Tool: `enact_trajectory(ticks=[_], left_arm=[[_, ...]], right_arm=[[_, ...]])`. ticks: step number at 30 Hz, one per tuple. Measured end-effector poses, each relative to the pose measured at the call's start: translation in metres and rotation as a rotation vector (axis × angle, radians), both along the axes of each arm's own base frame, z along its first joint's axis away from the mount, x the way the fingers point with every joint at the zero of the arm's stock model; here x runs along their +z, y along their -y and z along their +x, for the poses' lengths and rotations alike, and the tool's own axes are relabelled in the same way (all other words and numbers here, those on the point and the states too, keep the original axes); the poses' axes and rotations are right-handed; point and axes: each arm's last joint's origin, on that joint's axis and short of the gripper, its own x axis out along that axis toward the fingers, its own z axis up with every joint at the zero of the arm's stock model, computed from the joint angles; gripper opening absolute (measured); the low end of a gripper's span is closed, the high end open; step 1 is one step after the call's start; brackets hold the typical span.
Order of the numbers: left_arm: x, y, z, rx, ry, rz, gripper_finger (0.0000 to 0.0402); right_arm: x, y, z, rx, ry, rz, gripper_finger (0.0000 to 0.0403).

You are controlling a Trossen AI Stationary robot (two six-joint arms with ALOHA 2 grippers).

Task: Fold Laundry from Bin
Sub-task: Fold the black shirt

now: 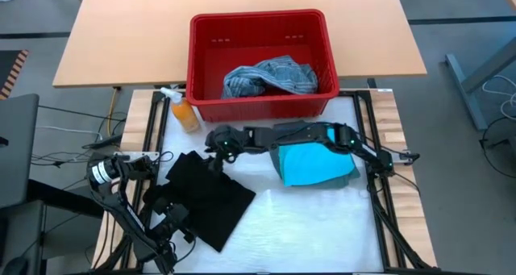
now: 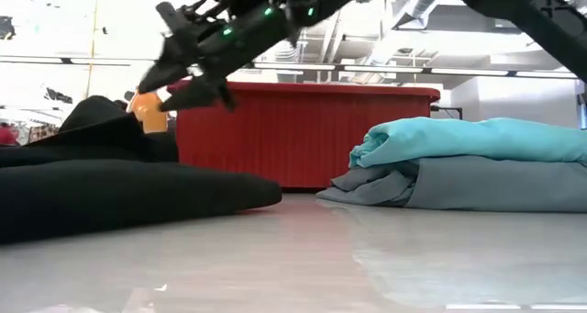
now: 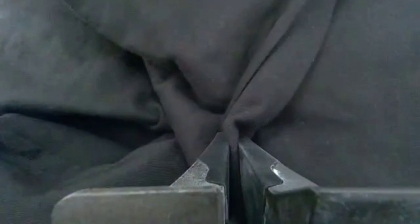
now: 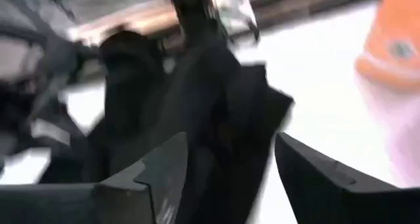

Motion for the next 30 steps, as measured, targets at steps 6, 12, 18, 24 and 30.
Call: enact_trajectory(ticks=[6,12,18,24,30], left_arm=[[0.0,0.0,0.0,0.001,0.0,0.0,0.0],[0.001,0.0,0.0,0.0,0.008,-0.003,0.0],[0.006,0.0,0.0,-0.013,0.033,-0.006,0.0],[0.012,0.0,0.0,-0.01,0.061,-0.037,0.0],[0.012,-0.003,0.006,0.016,0.063,-0.045,0.0]], right_arm=[[0.023,-0.035,-0.04,0.139,-0.268,-0.1,0.0253],[-0.011,-0.121,-0.107,0.093,-0.308,-0.207,0.0224],[-0.052,-0.156,-0.145,-0.075,0.155,0.005,0.016],[-0.089,-0.181,-0.14,-0.049,0.16,-0.051,0.0021],[-0.094,-0.202,-0.115,-0.007,0.194,-0.073,0.0028]])
